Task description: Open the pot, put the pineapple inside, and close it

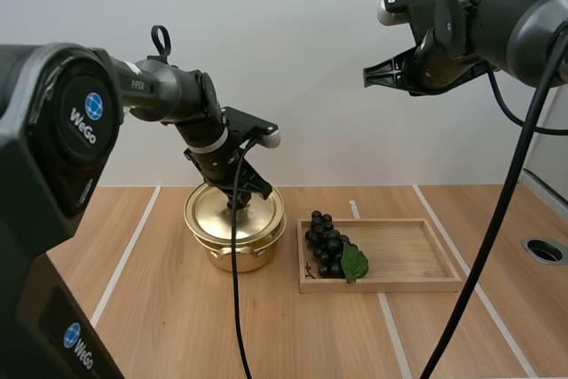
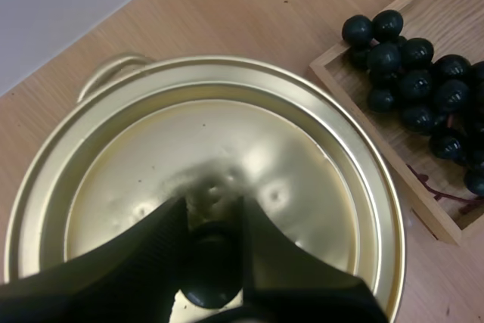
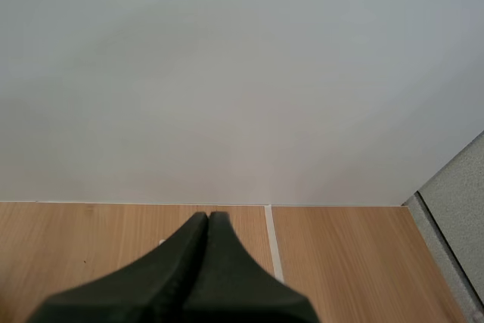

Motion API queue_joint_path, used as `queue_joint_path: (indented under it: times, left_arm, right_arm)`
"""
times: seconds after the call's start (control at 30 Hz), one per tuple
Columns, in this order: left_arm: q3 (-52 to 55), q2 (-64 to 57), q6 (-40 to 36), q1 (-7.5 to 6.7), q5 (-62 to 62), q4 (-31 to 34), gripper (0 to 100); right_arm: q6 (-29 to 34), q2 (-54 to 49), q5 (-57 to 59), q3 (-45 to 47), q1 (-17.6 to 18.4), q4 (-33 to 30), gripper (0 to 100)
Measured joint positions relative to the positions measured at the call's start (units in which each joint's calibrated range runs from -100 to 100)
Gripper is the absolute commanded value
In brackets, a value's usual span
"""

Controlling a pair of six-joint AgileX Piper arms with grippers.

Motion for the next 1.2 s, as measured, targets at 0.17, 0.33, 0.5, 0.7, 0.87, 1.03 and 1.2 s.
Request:
queue_joint_path:
  times: [0.17,0.33,0.5,0.7,0.87,1.03,1.2]
  left_arm:
    - [0.4,1.4,0.0,0.0,-1.9,0.0,0]
    - [0.4,1.4,0.5,0.0,-2.6,-0.5,0]
    - [0.4,1.4,1.9,0.0,-2.7,-2.6,0]
    - [0.4,1.4,2.2,0.0,-2.5,-2.9,0]
    - [0.6,2.1,2.2,0.0,-2.5,-3.0,0]
    - [0.8,3.2,2.2,0.0,-3.2,-3.0,0]
    - [0.8,3.3,2.2,0.0,-3.2,-3.0,0]
  right_arm:
    - [0.0,0.0,-0.2,0.0,0.0,0.0,0]
    - [0.0,0.0,-0.2,0.0,0.0,0.0,0]
    - [0.0,0.0,-0.9,0.0,0.0,0.0,0]
    - [0.0,0.0,-0.9,0.0,0.0,0.0,0]
    - [0.0,0.0,-0.9,0.0,0.0,0.0,0]
    - [0.0,0.0,-0.9,0.0,0.0,0.0,0]
    - [0.0,0.0,-0.9,0.0,0.0,0.0,0]
